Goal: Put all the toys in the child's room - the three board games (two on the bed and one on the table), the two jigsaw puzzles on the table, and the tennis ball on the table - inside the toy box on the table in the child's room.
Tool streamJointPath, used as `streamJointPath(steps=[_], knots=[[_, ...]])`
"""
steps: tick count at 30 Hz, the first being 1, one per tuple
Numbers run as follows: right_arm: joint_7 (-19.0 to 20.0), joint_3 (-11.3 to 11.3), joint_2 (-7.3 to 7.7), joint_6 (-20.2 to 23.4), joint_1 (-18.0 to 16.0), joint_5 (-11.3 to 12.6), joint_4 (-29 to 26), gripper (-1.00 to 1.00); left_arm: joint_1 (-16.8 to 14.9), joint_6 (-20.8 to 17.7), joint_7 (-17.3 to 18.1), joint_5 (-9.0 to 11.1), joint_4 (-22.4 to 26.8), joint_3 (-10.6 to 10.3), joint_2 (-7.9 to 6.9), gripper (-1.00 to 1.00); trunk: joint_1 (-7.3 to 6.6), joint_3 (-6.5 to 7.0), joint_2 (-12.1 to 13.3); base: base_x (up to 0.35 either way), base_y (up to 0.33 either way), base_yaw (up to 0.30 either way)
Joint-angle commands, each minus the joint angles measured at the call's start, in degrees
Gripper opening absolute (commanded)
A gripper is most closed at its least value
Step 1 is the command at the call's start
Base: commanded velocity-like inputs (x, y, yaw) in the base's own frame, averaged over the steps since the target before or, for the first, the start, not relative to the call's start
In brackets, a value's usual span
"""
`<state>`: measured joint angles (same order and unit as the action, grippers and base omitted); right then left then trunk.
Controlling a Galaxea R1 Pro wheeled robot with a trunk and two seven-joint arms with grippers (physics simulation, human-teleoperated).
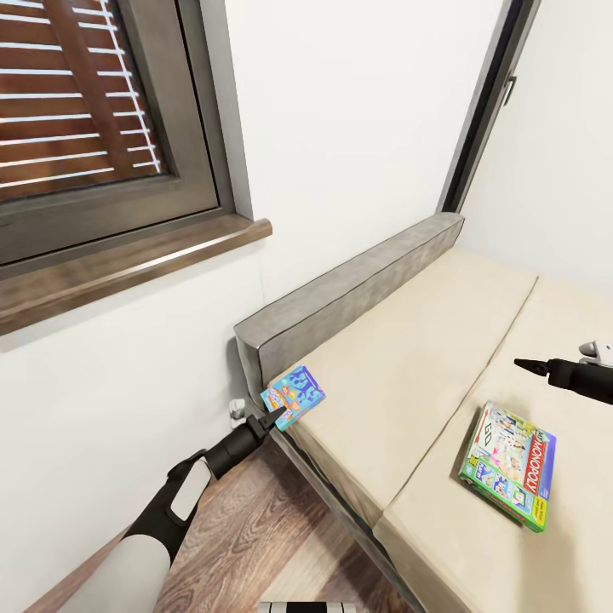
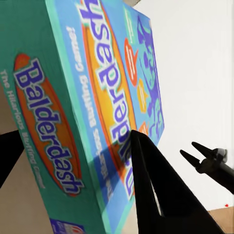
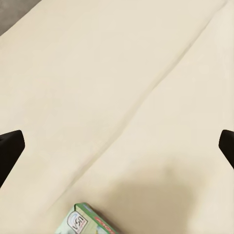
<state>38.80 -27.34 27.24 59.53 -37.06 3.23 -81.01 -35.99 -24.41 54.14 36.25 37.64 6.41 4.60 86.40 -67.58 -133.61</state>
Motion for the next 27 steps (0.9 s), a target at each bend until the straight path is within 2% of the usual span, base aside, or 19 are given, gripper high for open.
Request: streamJointPath(steps=[1, 27], knots=[[-0.04, -0.06, 0.01, 0.41, -0.04, 0.29, -0.01, 1.0, -0.93, 0.51, -0.1, -0.39, -0.11, 0.38, 2.43, -1.0, 0.0, -0.04, -0.01, 0.0, 0.0, 0.0], [-0.05, -0.01, -0.04, 0.41, -0.03, 0.29, -0.28, 1.0, -0.75, 0.51, 0.22, -0.39, 1.14, 0.31, 2.43, -1.0, 0.0, -0.04, -0.01, 0.0, 0.0, 0.0]])
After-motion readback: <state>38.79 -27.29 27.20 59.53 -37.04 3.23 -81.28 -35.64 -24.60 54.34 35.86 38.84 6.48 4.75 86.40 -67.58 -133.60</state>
